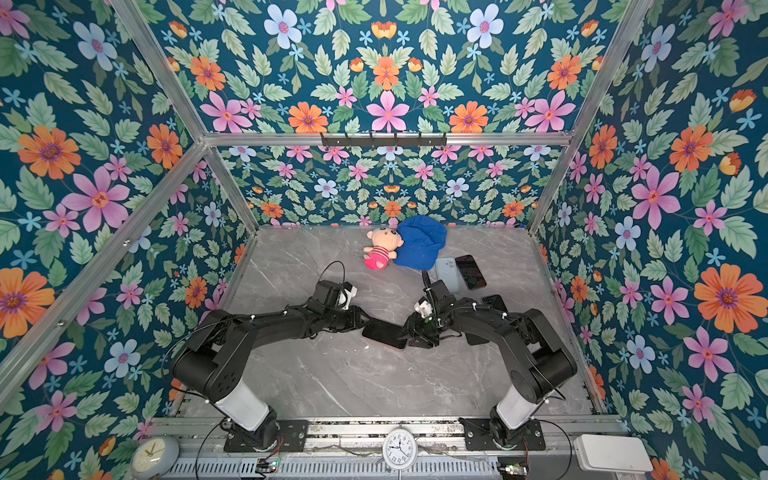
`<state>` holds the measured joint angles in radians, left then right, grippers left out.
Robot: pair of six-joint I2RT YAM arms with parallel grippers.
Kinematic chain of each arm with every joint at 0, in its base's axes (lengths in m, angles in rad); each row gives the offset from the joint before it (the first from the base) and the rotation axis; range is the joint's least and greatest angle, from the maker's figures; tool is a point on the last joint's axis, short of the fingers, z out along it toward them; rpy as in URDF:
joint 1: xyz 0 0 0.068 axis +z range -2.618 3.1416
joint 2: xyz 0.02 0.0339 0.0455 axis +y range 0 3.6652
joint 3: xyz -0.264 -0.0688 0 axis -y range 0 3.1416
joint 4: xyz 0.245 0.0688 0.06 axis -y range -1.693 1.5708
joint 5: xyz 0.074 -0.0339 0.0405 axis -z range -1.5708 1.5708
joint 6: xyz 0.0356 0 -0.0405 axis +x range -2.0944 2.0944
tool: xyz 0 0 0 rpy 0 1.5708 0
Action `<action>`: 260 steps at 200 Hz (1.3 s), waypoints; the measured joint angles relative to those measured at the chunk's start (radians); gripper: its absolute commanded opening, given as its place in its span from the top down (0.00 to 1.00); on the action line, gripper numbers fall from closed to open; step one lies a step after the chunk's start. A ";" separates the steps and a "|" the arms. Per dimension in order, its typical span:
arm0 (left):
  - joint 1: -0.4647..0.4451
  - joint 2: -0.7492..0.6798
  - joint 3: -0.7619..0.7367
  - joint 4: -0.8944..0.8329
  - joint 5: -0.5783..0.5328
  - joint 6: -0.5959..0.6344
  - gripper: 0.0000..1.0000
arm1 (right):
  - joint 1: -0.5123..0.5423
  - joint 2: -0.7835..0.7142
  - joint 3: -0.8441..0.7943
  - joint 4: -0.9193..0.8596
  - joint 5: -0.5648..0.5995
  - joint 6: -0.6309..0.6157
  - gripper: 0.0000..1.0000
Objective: Put the phone into the phone case
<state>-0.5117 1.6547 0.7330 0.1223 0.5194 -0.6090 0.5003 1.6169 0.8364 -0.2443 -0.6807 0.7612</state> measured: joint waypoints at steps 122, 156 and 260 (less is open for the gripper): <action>-0.001 -0.002 -0.032 0.002 0.016 -0.001 0.58 | 0.084 -0.028 -0.015 -0.064 0.150 -0.003 0.63; -0.001 0.002 -0.039 0.023 0.029 -0.012 0.58 | 0.096 -0.001 0.012 -0.056 0.156 0.000 0.66; -0.006 0.003 -0.065 0.084 0.048 -0.019 0.58 | 0.114 -0.007 0.040 -0.078 0.187 0.005 0.71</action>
<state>-0.5179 1.6573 0.6682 0.2058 0.5671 -0.6281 0.6140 1.6096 0.8768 -0.3225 -0.4938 0.7666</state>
